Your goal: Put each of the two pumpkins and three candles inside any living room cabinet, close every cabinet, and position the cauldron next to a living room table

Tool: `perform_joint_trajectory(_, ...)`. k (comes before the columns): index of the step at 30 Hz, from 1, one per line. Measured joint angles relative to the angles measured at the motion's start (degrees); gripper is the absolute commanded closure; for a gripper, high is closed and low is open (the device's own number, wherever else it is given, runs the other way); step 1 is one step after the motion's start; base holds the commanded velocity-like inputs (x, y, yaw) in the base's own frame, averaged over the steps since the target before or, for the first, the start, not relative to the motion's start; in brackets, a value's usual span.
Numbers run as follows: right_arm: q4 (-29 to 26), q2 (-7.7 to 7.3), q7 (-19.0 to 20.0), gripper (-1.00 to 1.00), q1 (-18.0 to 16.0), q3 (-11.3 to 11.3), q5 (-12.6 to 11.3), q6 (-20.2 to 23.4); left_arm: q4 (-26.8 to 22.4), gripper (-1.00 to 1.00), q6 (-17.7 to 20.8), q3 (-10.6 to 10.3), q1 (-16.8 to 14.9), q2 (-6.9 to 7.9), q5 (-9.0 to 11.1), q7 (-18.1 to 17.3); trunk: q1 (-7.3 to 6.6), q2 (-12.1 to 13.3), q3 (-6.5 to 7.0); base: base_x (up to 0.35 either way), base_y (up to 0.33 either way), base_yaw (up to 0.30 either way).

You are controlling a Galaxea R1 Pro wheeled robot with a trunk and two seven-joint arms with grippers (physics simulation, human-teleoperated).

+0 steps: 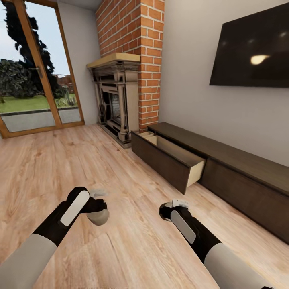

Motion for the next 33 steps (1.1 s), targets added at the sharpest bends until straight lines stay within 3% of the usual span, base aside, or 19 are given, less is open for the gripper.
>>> perform_joint_trajectory(33, 0.0, 0.0, 0.0, 1.0, 0.0, 0.3, 0.0, 0.0, 0.1, 1.0, 0.0, 0.0, 0.0, -0.07, 0.1, 0.1, 0.0, 0.0, 0.0, 0.0, 0.0, 0.29)
